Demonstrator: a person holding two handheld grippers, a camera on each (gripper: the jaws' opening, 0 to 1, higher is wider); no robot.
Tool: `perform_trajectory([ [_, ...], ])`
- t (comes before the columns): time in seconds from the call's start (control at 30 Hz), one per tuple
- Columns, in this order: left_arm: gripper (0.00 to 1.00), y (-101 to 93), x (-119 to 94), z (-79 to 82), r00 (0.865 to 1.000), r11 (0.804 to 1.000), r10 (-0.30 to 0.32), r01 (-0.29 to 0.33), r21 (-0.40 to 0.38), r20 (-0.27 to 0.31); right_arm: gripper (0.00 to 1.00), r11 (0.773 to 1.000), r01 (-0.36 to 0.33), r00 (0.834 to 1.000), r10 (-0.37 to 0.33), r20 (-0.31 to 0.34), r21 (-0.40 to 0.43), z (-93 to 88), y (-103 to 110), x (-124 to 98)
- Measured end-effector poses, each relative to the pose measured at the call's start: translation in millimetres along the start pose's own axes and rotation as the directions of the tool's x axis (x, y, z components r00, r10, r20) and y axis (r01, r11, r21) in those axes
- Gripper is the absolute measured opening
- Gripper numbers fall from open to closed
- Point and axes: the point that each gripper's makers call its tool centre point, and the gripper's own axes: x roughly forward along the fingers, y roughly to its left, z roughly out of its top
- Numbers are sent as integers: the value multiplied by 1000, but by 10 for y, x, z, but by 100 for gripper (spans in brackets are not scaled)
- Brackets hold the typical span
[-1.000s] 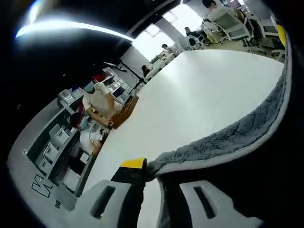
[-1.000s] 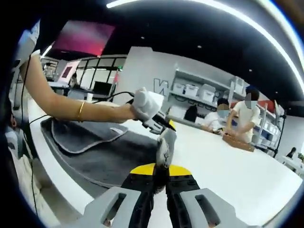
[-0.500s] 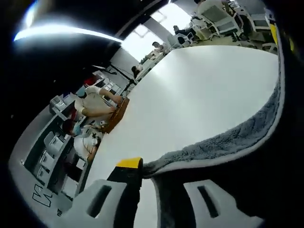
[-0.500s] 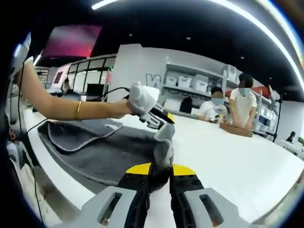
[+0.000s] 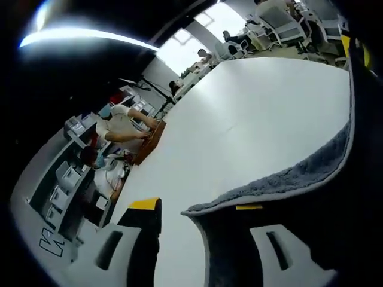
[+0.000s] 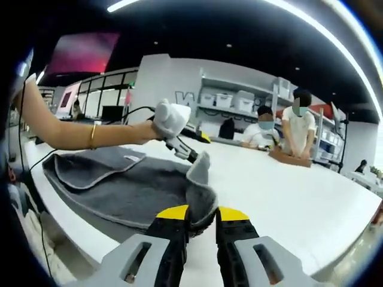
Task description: Open the folded towel by lifting each exposed corner and separating the folded layers until the towel lies flat within the target outline without major curled edges
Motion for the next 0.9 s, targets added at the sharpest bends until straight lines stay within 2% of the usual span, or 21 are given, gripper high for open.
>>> perform_trajectory([
  [0.17, 40, -4, 31, 113, 1000, 998, -10, 11, 61, -19, 9, 1000, 25, 1000, -25, 4, -10, 40, -88, -44],
  [0.3, 41, 21, 73, 174, 1000, 997, -4, 6, 81, -25, 8, 999, 31, 999, -31, 13, -18, 74, -117, -60],
  [0.4, 40, -6, 90, 181, 999, 996, -18, 21, 89, -28, 8, 999, 31, 999, -31, 14, -19, 75, -123, -59],
  [0.53, 36, 19, 101, 153, 999, 995, 1, 3, 95, -43, 4, 999, 23, 999, -22, 24, -31, 91, -99, -47],
  [0.67, 34, 58, 107, 133, 999, 999, 10, -9, 44, -35, 0, 998, -17, 999, 19, 34, -67, 131, 2, -7],
  [0.8, 29, 73, 167, 47, 999, 1000, 6, -6, -23, -40, 0, 997, -24, 1000, 25, 19, -72, 81, -6, 52],
  [0.9, 19, 27, 199, 8, 999, 996, -18, 15, -88, -27, 0, 997, -25, 1000, 25, 2, -75, 42, -13, 78],
])
